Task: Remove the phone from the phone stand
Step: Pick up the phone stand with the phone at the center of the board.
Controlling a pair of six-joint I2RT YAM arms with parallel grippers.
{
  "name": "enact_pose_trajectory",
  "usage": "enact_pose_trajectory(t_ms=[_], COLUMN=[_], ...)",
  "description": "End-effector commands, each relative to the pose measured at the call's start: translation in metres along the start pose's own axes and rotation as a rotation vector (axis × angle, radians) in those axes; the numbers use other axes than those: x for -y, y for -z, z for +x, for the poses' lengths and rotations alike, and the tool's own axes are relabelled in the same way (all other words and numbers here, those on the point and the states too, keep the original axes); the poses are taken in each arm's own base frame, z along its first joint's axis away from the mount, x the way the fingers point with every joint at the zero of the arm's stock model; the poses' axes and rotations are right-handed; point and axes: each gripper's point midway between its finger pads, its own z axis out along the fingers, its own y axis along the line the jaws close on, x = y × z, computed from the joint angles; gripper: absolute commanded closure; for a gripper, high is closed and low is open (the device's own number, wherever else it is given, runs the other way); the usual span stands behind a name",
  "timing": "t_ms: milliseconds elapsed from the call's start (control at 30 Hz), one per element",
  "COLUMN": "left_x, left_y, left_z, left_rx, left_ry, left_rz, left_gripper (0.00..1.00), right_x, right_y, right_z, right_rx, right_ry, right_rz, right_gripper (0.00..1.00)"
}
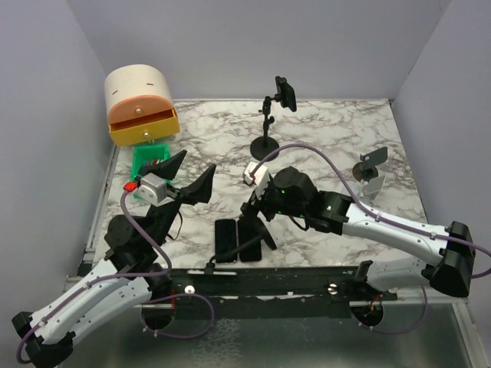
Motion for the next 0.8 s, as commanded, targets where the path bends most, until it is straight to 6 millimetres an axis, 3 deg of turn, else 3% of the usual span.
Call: enact_pose_trajectory(t_ms=[0,200,300,400,767], left_x=[-0.021,-0.037,-0.037,-0.037,-0.038], left_y=[0.024,0.042,0.043,0.041,0.043], left_z=[0.004,-0.007,-0.007,-0.004,-0.002], left_rx=[-0.003,0.048,0.047,0.029,0.011], left_ry=[-0.059,-0.049,-0.061,-0.072,-0.062], left_rz=[-0.072,-0.131,-0.133,-0.130,-0.140], left_gripper=[0.16,0.15,0.15,0.15,0.15], right_x=[0.002,-0.024,-0.040,-0.047,-0.074], right_y=[-0.006,-0.019,-0.025,-0.032,-0.049], right_z=[0.016,0.037,0.060,0.079,0.118], right_rx=[-0.020,0.006,-0.080,-0.164,-0.252], right_ry=[0.226,0.458,0.543,0.622,0.769], right_rz=[-0.024,-0.200,-0.314,-0.342,-0.411], right_gripper=[0.15,0.17,0.17,0.17,0.19])
